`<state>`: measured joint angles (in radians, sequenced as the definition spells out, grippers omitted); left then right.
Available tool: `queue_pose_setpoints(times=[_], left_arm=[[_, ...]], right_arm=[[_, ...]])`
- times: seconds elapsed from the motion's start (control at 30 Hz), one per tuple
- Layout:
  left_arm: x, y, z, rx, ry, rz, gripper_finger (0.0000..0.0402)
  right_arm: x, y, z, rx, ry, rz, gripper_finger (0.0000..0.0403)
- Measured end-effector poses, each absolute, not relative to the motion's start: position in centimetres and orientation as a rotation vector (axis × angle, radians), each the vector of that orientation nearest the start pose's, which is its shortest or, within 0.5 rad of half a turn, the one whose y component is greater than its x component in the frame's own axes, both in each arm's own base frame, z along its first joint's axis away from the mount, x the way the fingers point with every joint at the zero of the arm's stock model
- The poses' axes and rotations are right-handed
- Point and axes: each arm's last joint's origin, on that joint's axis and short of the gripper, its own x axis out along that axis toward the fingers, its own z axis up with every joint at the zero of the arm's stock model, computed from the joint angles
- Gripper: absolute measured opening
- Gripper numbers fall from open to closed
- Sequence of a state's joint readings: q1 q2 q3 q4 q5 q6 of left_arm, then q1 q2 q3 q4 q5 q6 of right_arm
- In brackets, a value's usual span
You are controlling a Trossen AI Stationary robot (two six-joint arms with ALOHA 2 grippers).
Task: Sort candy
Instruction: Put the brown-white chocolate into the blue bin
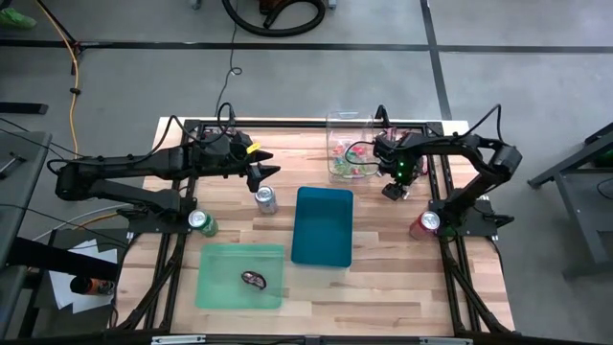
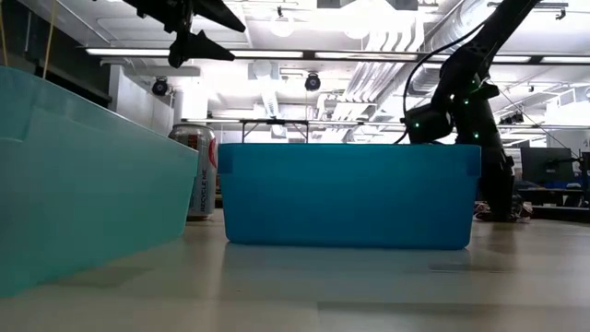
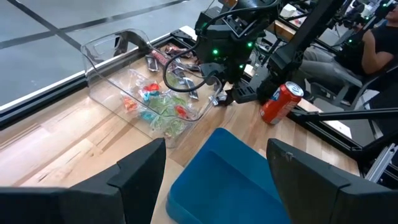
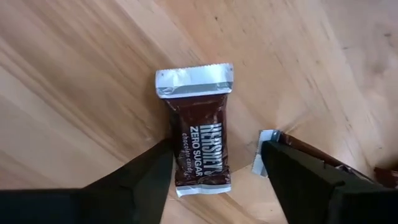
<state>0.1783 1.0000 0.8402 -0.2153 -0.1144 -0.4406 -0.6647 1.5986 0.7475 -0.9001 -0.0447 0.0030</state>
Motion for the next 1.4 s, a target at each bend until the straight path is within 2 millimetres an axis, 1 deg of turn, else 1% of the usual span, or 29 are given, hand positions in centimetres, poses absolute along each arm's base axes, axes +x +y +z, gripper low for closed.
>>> queue_pose_setpoints(times=[0.03, 0.1, 0.27, 0.3, 0.37, 0.5, 0.53, 0.67, 1.03, 1.13, 1.2, 1.3, 1.4], left_arm=[[21.5, 4.2, 31.1, -0.444, 0.307, 0.368, 0.0266], [21.5, 4.2, 31.1, -0.443, 0.307, 0.368, 0.0266], [21.4, 4.2, 31.1, -0.428, 0.309, 0.367, 0.0266], [21.4, 4.2, 31.1, -0.423, 0.310, 0.366, 0.0266], [21.4, 4.2, 31.1, -0.420, 0.310, 0.366, 0.0266], [21.4, 4.5, 31.1, -0.421, 0.308, 0.377, 0.0266], [21.4, 4.6, 31.1, -0.422, 0.307, 0.383, 0.0266], [21.2, 5.0, 31.1, -0.426, 0.299, 0.401, 0.0266], [20.6, 5.8, 31.6, -0.431, 0.265, 0.436, 0.0266], [20.5, 6.0, 31.6, -0.433, 0.264, 0.445, 0.0266], [20.5, 6.1, 31.6, -0.433, 0.263, 0.450, 0.0266], [20.4, 6.2, 31.6, -0.434, 0.261, 0.457, 0.0266], [20.4, 6.3, 31.6, -0.434, 0.260, 0.459, 0.0266]], right_arm=[[17.1, -13.3, 12.8, 0.610, 1.664, -0.458, 0.0227], [17.1, -13.3, 12.8, 0.599, 1.671, -0.472, 0.0188], [17.0, -13.3, 12.8, 0.609, 1.675, -0.495, 0.0048], [17.0, -13.3, 12.8, 0.611, 1.676, -0.498, 0.0032], [17.1, -13.4, 12.9, 0.620, 1.677, -0.512, 0.0029], [17.4, -13.7, 13.8, 0.606, 1.676, -0.527, 0.0041], [17.5, -13.8, 14.4, 0.589, 1.668, -0.543, 0.0038], [17.9, -14.2, 16.9, 0.570, 1.599, -0.554, 0.0003], [18.3, -14.4, 25.8, 0.506, 1.377, -0.606, 0.0001], [18.5, -14.5, 28.1, 0.516, 1.288, -0.622, 0.0001], [18.7, -14.4, 29.6, 0.527, 1.219, -0.603, 0.0001], [19.5, -13.9, 31.1, 0.538, 1.109, -0.557, 0.0001], [20.9, -12.9, 31.7, 0.557, 1.027, -0.476, 0.0001]])
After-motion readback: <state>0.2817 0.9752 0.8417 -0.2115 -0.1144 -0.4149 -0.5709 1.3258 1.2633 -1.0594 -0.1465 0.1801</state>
